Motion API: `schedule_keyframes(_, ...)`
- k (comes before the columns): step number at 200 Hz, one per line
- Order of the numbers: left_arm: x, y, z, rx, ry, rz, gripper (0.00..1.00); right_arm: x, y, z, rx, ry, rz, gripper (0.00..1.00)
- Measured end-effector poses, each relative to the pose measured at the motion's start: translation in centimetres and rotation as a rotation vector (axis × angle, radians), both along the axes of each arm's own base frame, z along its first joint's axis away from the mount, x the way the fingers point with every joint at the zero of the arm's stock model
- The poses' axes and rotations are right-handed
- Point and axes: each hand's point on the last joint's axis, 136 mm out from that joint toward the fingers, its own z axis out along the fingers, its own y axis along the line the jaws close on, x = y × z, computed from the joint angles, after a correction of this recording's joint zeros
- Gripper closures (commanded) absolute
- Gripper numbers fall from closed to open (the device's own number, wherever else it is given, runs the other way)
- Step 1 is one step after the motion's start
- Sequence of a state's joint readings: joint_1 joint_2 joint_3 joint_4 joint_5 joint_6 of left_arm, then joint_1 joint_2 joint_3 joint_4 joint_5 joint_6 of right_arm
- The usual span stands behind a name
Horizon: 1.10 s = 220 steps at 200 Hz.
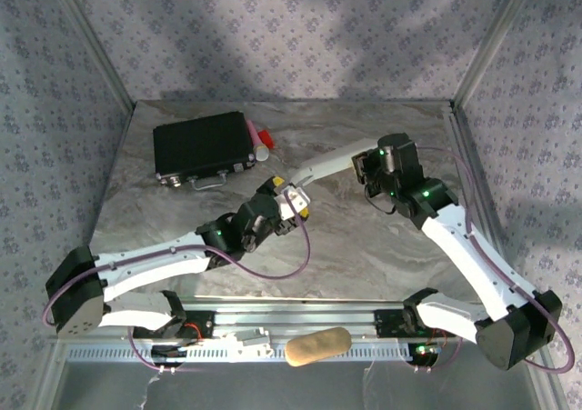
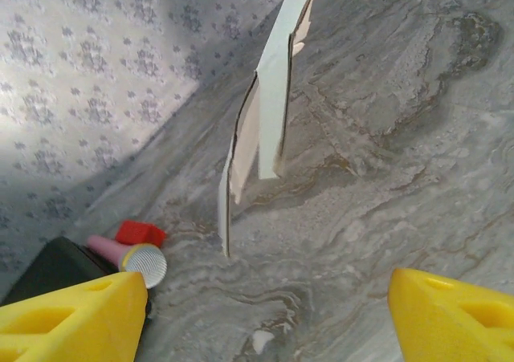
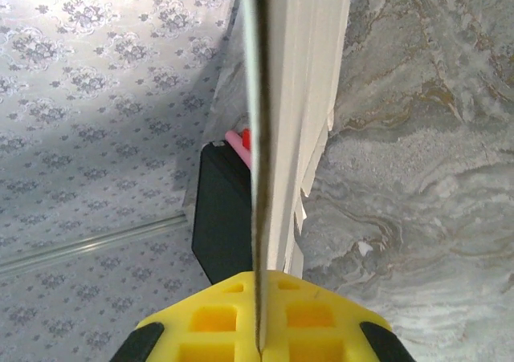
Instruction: Fold the paper box
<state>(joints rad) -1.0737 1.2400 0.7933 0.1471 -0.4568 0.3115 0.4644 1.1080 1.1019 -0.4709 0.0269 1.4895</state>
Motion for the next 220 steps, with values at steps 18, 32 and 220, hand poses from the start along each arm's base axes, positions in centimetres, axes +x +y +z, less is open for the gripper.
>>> schedule_keyframes(18, 0.6, -0.5, 0.9, 0.001, -0.046, -0.010, 0.22, -0.5, 0.0, 0.5, -0.005, 0.013, 0.013, 1.00)
schedule_keyframes(32, 1.2, -1.2, 1.7, -0.010, -0.067, -0.018, 0.23, -0.8, -0.1, 0.4, -0.010, 0.032, 0.019, 1.00)
schedule_keyframes(220, 2.8, -2.7, 6.6, -0.112, 0.126, -0.047, 1.00, -1.4, -1.3, 7.8, -0.080, -0.119, 0.124, 0.41)
